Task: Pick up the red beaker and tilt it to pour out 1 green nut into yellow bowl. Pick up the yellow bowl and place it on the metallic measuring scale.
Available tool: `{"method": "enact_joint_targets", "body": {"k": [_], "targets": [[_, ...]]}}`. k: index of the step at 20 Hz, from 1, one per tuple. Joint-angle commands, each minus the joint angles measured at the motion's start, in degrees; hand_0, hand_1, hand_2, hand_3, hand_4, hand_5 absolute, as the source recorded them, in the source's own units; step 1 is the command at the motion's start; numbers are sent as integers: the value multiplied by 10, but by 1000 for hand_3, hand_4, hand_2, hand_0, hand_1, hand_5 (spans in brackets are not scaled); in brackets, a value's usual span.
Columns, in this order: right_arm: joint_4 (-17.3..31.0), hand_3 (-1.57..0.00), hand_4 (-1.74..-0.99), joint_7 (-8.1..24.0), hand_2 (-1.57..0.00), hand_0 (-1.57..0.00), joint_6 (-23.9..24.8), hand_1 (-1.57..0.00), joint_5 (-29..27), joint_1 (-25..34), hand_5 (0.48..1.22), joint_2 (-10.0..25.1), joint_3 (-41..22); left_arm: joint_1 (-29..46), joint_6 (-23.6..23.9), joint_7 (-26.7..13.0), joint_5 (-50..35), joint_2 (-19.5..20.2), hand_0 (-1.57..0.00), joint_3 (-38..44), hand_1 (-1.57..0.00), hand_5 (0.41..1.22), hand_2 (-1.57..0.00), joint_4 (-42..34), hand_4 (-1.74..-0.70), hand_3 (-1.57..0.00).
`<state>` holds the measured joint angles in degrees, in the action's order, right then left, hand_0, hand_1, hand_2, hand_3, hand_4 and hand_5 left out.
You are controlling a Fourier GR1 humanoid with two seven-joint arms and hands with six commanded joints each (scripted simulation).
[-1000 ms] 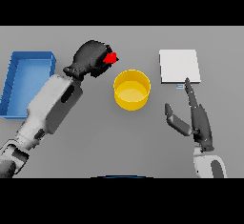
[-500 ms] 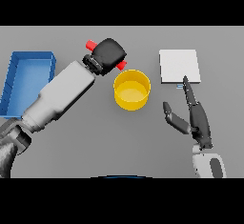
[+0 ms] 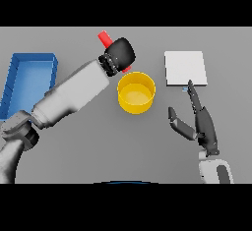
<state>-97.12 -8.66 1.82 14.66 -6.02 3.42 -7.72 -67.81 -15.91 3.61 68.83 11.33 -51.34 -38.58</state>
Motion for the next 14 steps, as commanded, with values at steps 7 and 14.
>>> {"method": "enact_joint_targets", "body": {"k": [7, 14], "targets": [[5, 1, -1076, -3, 1, 1, 14, 1, 10, 6, 678, -6, 1, -11, 23, -8, 63, -17, -1571, -55, -1571, 1221, -1571, 4, -1735, -1571], [15, 1, -1059, -7, 1, 1, 21, 1, 23, 10, 672, -8, -3, -64, -11, 33, 128, -45, -1571, -122, -1571, 1221, -1571, 33, -1732, -1571]]}}
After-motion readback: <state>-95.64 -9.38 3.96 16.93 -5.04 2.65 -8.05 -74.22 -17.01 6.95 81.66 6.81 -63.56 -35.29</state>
